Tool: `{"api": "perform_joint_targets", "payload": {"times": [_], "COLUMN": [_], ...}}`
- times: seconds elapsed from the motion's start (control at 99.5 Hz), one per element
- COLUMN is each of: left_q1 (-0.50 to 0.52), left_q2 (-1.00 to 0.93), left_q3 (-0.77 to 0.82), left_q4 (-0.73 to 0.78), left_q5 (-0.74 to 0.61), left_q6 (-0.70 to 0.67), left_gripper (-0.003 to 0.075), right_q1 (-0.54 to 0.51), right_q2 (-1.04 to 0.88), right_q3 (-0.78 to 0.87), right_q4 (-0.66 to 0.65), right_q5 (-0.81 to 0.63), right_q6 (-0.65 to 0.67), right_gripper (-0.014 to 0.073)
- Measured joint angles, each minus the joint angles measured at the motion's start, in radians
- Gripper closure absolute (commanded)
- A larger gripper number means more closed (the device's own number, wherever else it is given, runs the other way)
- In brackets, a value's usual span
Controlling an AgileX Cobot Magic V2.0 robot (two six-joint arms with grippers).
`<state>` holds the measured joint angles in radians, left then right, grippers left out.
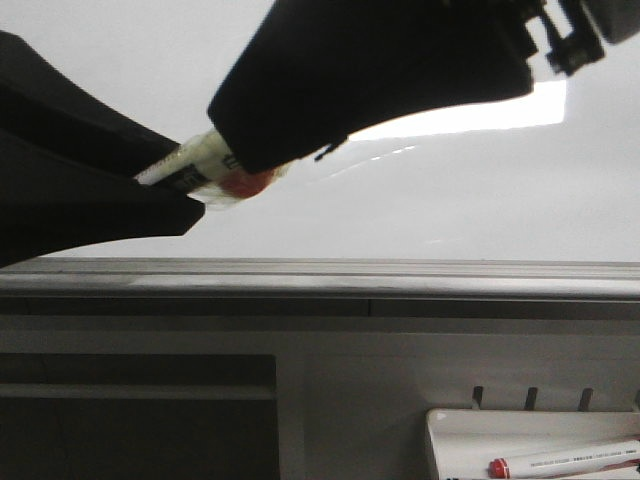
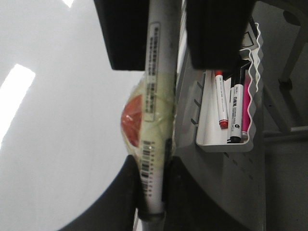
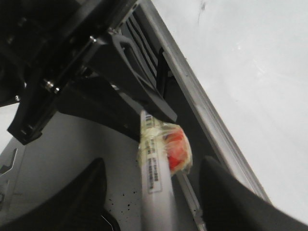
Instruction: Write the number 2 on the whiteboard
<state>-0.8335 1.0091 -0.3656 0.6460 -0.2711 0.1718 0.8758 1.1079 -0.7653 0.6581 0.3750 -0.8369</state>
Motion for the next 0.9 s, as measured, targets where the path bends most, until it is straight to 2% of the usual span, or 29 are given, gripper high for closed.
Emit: {"api": "perform_joint_targets", "payload": {"times": [0.02,0.03,0.04,0.111,0.251,0.301,0.372,0.492,0.563,0.693,0.904], "left_q1": [0.0,0.0,0.0,0.0,0.0,0.0,0.0,0.0,0.0,0.004,0.004], "left_q2": [0.0,0.0,0.0,0.0,0.0,0.0,0.0,-0.004,-0.023,-0.118,-0.379], "left_q3": [0.0,0.0,0.0,0.0,0.0,0.0,0.0,0.0,0.0,0.0,0.001], "left_q4": [0.0,0.0,0.0,0.0,0.006,-0.001,-0.009,-0.026,-0.032,-0.08,-0.185], "left_q5": [0.0,0.0,0.0,0.0,0.0,0.0,0.0,0.0,0.011,0.082,0.228], "left_q6": [0.0,0.0,0.0,0.0,0.006,0.007,0.011,0.011,0.009,0.009,0.009], "left_gripper": [0.0741,0.0741,0.0741,0.0741,0.0738,0.0715,0.0624,0.0384,0.03,0.0307,0.0393], "right_q1": [0.0,0.0,0.0,0.0,0.0,0.0,0.0,0.0,0.0,0.0,0.0], "right_q2": [0.001,0.003,0.003,0.003,0.003,0.003,0.003,0.003,0.003,0.003,0.005], "right_q3": [0.0,0.0,0.0,-0.001,-0.002,-0.002,-0.004,-0.004,-0.004,-0.004,-0.004], "right_q4": [0.0,0.0,0.0,0.0,-0.002,-0.002,-0.004,-0.004,-0.004,-0.004,-0.007], "right_q5": [0.0,0.0,0.0,-0.001,0.001,0.001,0.001,0.001,0.001,-0.006,-0.12], "right_q6": [0.0,0.0,0.0,0.0,-0.004,-0.004,-0.006,-0.008,-0.008,-0.008,-0.008], "right_gripper": [0.0386,0.0386,0.0451,0.0669,0.0665,0.0665,0.0665,0.0665,0.0665,0.0665,0.0665]}}
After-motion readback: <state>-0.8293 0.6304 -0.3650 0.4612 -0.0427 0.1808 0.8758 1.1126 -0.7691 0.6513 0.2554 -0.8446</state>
